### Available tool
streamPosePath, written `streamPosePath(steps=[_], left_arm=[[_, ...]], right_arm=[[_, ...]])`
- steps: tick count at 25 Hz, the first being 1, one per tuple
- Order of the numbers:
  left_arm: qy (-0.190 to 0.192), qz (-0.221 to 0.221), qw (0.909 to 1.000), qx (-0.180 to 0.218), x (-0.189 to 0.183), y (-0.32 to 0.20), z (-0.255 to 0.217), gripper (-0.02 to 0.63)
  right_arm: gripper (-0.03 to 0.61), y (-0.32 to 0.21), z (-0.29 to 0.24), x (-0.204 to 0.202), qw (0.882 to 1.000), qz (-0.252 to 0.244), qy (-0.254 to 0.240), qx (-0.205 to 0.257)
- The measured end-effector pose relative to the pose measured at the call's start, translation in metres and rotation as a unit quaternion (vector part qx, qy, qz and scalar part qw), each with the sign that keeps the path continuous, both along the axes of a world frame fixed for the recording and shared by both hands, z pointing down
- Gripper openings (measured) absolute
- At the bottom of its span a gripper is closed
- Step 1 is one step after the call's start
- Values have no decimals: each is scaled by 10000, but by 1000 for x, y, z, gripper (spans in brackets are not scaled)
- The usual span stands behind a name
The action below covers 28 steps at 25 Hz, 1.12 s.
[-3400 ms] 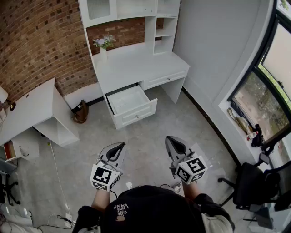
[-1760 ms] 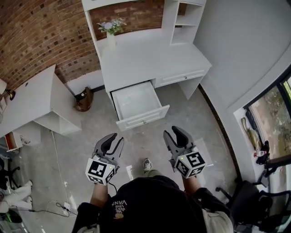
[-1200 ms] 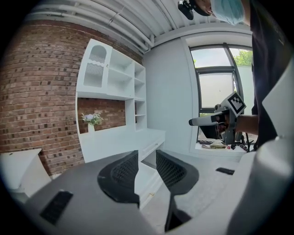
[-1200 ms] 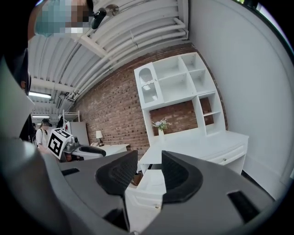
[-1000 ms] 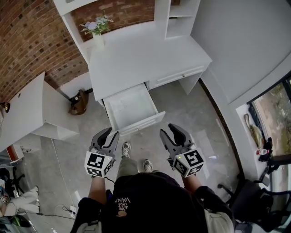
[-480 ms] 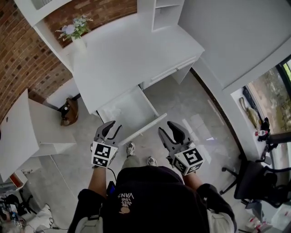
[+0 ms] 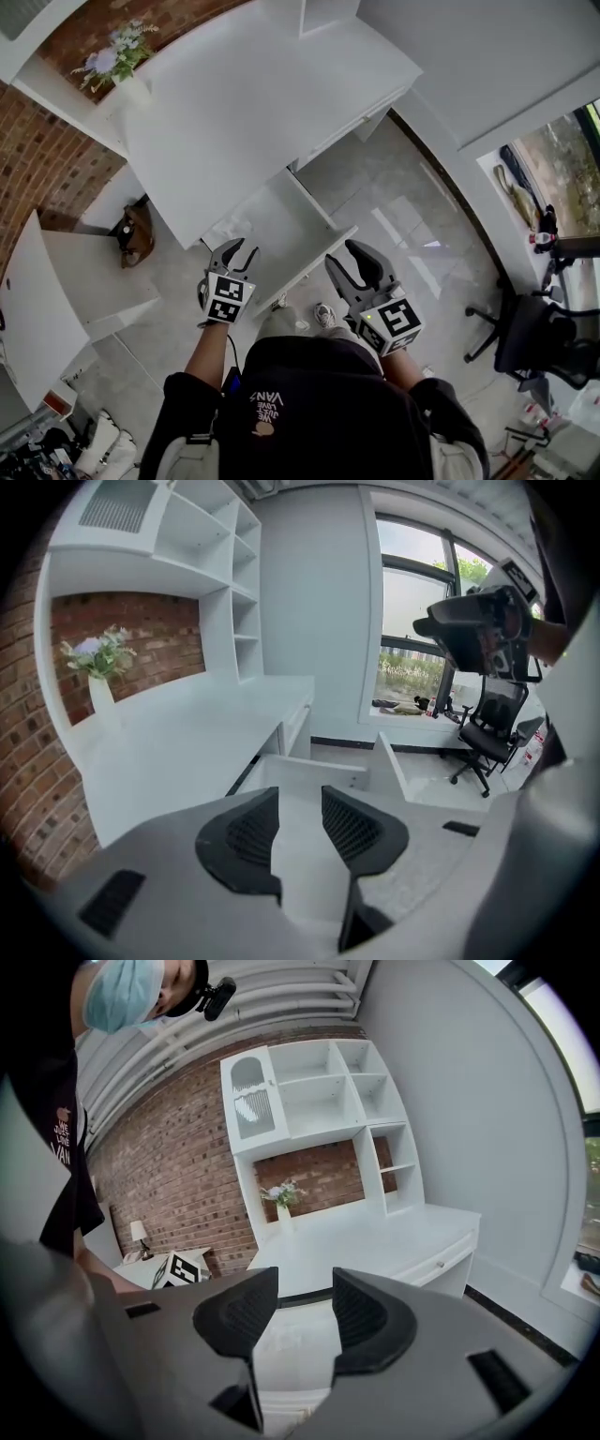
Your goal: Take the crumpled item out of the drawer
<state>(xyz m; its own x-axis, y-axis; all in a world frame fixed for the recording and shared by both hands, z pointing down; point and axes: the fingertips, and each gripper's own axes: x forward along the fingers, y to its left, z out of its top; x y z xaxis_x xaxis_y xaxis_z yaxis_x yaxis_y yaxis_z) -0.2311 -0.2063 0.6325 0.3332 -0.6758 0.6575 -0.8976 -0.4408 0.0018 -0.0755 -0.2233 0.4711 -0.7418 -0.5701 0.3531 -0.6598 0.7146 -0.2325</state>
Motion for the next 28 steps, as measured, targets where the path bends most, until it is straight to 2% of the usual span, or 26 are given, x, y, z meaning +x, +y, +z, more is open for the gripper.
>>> streamPosePath(steps=[6, 9, 13, 18, 28], left_arm=[[-189, 122, 9986, -474, -12, -26, 71, 153], [-386, 284, 9954, -832, -12, -32, 100, 155], [-735, 500, 9900, -1094, -14, -39, 134, 155], [-1138, 832, 9806, -1365, -13, -48, 166, 155], [-1632, 1236, 9565, -2080, -15, -53, 221, 155]], right_arm=[[156, -13, 20, -6, 9993, 276, 109, -213], [156, -17, 30, -3, 9985, 399, 188, -320], [157, -23, 39, 0, 9974, 533, 244, -422], [160, -30, 48, 1, 9964, 641, 267, -495], [160, -33, 59, 1, 9944, 815, 275, -614]])
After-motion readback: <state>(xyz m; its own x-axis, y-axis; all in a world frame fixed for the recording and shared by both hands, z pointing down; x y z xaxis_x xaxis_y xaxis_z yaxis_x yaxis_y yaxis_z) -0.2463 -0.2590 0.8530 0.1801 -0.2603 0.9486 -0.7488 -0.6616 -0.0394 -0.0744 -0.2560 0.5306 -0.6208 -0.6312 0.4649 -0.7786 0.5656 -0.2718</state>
